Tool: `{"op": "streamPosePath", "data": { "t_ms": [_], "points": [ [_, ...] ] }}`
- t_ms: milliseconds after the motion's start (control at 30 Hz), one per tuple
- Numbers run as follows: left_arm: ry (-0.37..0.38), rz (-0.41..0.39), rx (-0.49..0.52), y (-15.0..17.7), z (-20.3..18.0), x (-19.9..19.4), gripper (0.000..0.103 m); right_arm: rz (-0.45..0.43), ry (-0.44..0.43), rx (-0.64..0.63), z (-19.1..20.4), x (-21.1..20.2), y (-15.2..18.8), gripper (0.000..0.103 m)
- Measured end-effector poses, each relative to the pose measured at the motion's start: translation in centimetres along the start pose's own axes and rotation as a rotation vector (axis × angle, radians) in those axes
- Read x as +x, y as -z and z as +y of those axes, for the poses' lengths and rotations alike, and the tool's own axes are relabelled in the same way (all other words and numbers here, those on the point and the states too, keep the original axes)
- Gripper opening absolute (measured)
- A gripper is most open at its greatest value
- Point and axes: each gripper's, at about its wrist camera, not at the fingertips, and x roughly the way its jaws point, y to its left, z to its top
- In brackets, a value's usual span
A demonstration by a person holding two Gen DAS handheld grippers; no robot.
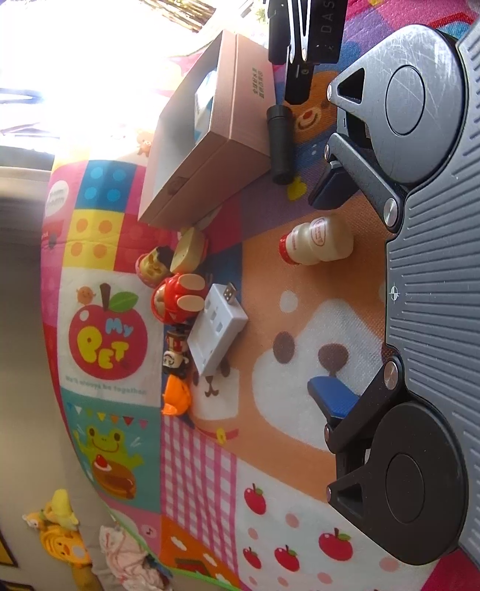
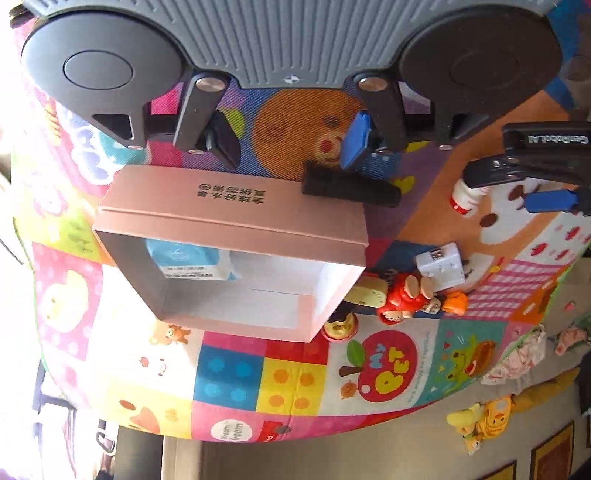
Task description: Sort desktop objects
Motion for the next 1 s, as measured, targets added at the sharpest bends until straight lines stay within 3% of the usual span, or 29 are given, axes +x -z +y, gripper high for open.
{"op": "streamPosePath", "data": {
  "t_ms": [33, 67, 200, 367, 500, 600, 767, 900, 1000],
  "points": [
    [0.002, 0.0, -0.002, 0.0, 0.0, 0.0, 0.1, 0.004, -0.031, 0.009, 0.1, -0.1, 0.1, 0.08],
    [-0.001, 0.0, 0.0, 0.0, 0.0, 0.0, 0.1, 0.005, -0.051, 0.012, 0.4, 0.0, 0.2, 0.083],
    [-0.009, -0.015, -0.015, 0.1, 0.1, -0.3, 0.1, 0.039, -0.032, 0.03, 1.6, 1.5, -0.2, 0.083],
    [-0.036, -0.04, -0.067, 0.1, 0.7, -0.7, 0.1, 0.094, -0.039, 0.153, 1.9, 4.0, -1.6, 0.096],
    [-0.05, -0.045, -0.123, 0.0, 1.6, -0.7, 0.1, 0.109, -0.043, 0.155, 3.0, 5.3, -2.6, 0.095],
    [-0.041, -0.043, -0.141, 0.0, 1.9, -0.7, 0.1, 0.106, 0.017, 0.094, 3.8, 5.5, -2.7, 0.076],
    [-0.024, -0.045, -0.123, 0.0, 1.7, -0.7, 0.1, 0.128, -0.049, 0.099, 2.1, 3.3, -1.7, 0.076],
    [0.043, 0.016, 0.011, 0.1, 0.3, -0.5, 0.101, 0.111, -0.081, 0.054, 1.1, 1.4, 0.3, 0.076],
    [-0.021, 0.037, 0.126, 0.1, -0.9, -0.2, 0.101, 0.071, -0.061, 0.003, 1.3, 1.0, 1.4, 0.076]
  ]
}}
